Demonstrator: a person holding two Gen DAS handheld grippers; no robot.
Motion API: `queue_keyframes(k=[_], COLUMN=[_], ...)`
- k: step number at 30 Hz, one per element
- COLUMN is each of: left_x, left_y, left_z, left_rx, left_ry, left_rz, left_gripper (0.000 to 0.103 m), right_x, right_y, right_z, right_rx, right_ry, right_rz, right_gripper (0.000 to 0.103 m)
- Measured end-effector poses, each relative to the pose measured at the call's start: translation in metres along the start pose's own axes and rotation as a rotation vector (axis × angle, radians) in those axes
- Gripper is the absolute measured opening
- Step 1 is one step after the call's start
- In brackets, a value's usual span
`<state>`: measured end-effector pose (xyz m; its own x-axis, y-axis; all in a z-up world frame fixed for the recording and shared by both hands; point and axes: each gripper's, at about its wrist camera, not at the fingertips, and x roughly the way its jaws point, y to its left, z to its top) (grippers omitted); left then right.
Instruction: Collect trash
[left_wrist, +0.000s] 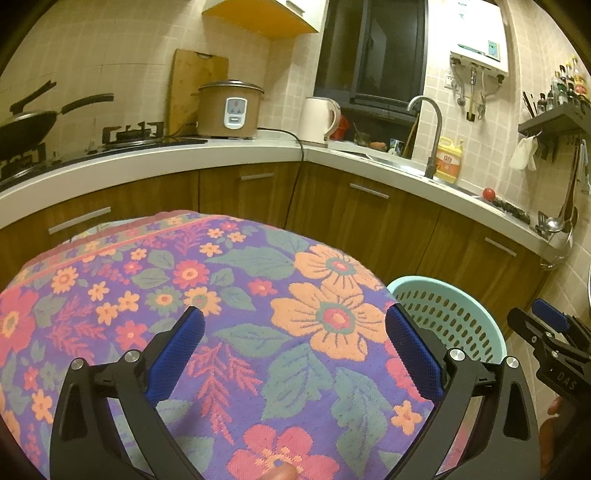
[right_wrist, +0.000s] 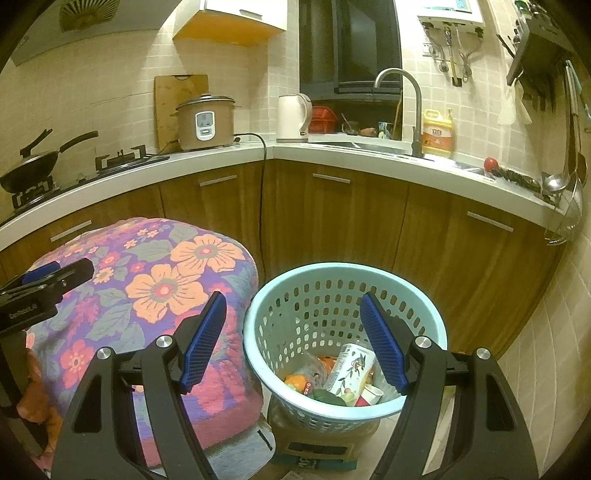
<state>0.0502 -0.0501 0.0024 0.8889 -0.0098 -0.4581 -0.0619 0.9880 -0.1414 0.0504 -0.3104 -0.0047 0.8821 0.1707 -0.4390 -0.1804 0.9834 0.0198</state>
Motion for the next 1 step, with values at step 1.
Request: queue_keyframes(k=[1], left_x=[0.0002], left_y=[0.0001], left_z=[-0.0001], left_rx=[0.000], left_ry=[0.000], left_rz=[0.000], left_gripper=[0.095], right_x=[-0.0003], right_y=[0.0004], right_z=[0.0003], right_rx=[-0.002], right_ry=[-0.001], right_rz=[-0.001], right_gripper=[0.071])
